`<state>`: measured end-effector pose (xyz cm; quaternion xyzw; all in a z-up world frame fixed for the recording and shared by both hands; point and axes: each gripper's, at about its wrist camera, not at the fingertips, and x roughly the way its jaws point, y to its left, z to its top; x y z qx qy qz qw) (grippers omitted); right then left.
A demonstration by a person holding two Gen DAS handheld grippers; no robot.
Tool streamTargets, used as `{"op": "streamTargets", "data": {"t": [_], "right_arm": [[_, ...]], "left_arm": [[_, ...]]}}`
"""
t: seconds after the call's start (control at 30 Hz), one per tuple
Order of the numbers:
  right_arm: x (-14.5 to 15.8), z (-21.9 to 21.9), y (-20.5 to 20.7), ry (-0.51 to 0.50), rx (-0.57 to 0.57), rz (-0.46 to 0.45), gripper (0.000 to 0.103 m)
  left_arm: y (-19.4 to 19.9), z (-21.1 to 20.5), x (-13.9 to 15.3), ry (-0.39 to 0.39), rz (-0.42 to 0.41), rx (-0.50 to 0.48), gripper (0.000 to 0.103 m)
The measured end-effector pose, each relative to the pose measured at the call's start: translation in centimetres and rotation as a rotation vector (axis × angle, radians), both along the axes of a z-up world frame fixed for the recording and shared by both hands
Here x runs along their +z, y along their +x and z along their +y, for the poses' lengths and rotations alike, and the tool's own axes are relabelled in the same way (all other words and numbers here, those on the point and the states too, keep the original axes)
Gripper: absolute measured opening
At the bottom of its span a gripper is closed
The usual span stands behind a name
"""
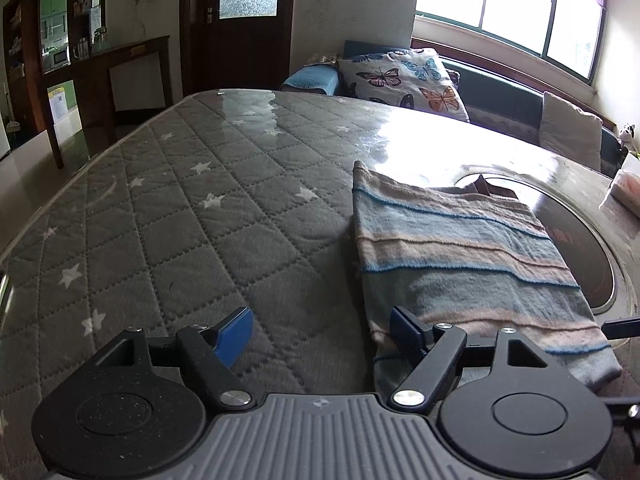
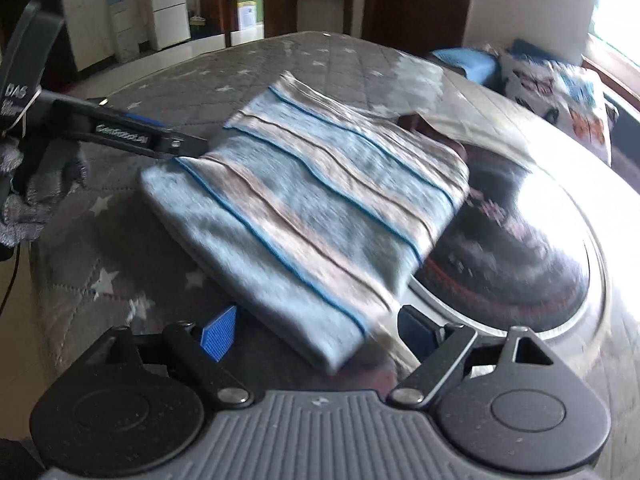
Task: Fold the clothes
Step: 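Release the bundle and smooth it flat with both grippers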
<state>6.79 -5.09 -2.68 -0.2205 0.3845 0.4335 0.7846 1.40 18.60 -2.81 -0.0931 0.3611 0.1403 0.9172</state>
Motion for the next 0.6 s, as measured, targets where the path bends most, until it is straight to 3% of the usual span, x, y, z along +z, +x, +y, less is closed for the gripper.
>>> {"op": "streamTargets", "data": {"t": [0.03, 0.33, 0.47, 0.53, 0.6], "right_arm": [[0.2, -0.5, 0.0, 0.003, -0.008, -0.002, 0.078], [2.9, -1.5, 0.2, 0.143, -0.042, 0.029, 0.066], [2.4, -1.1, 0.7, 0.13, -0.08, 0.033, 0.057], [1.7, -1.3, 1.0, 0.116, -0.092, 0.052, 0.043], [1.0, -1.6, 1.2, 0.097, -0.104, 0.062, 0.037]], "left_arm": [[-0.1, 0.0, 0.1, 0.003, 0.0, 0.001, 0.078], [-1.1, -0.7, 1.2, 0.024, -0.031, 0.001, 0.079], [-0.9, -1.2, 1.0, 0.064, -0.022, -0.011, 0.079], [-0.7, -1.0, 1.0, 0.069, -0.022, -0.006, 0.079], [-0.6, -0.8, 1.0, 0.072, -0.022, -0.001, 0.079]]}}
